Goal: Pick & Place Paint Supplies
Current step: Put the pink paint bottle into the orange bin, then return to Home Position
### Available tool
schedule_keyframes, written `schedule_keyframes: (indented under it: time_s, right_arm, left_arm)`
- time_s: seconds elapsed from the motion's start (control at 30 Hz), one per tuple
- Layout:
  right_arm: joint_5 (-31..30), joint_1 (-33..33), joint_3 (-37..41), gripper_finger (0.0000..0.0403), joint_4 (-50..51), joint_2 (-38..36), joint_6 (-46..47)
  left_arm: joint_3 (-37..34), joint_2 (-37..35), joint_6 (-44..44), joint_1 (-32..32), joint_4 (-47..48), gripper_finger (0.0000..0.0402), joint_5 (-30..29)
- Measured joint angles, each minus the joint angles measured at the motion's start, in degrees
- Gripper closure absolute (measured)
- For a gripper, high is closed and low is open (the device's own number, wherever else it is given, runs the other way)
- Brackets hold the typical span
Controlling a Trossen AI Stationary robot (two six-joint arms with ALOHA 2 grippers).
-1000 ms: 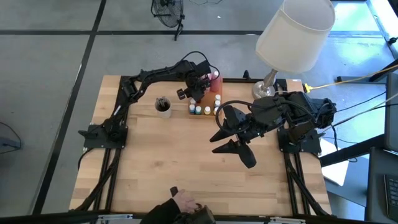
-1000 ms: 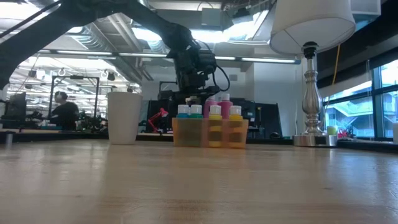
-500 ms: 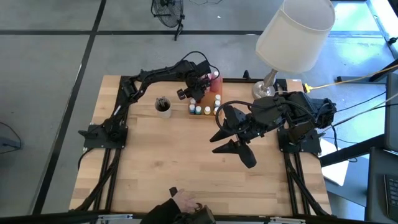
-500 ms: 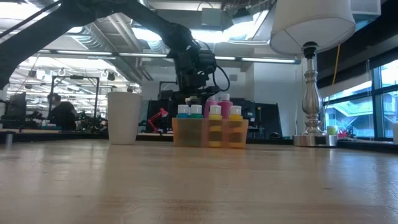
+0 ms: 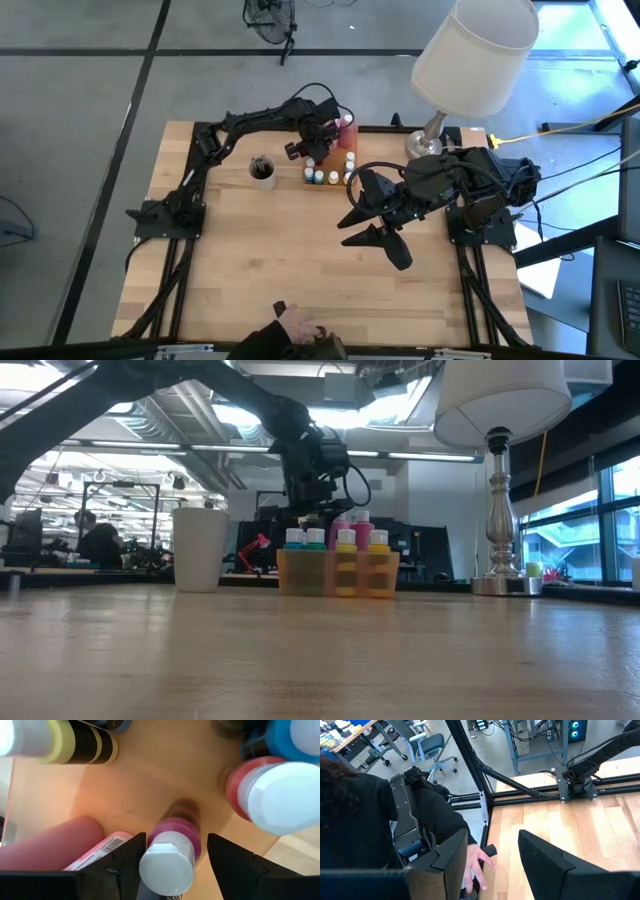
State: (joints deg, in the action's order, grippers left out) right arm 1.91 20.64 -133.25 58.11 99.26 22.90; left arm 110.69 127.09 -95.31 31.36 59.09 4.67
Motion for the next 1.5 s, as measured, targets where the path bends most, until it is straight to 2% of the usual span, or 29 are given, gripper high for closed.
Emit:
schedule_keyframes:
  time_s: [0.27,0.77,1.1,1.3,1.5]
  right_arm:
    - [-0.02,-0.01,0.00,0.0222,-0.02,0.00,0.00]
    - [0.44,0.01,0.00,0.0222,-0.13,0.00,0.24]
    - [1.97,0.03,0.00,0.0222,-1.50,-0.02,-0.24]
    - [4.79,0.07,0.00,0.0222,-3.81,-0.02,-0.43]
    - [7.21,0.76,0.00,0.0222,-5.61,-0.02,-2.46]
  left_arm:
    - [0.04,-0.04,0.05,-0.27,-0.39,0.0195,0.02]
    - [5.09,-0.07,1.77,-0.92,2.24,0.0191,1.58]
    - [5.09,-5.98,6.65,-3.02,5.92,0.0190,1.41]
    - [5.09,-12.02,15.44,-5.51,10.05,0.0190,0.00]
    - [5.09,-21.38,36.32,-7.37,15.20,0.0190,0.50]
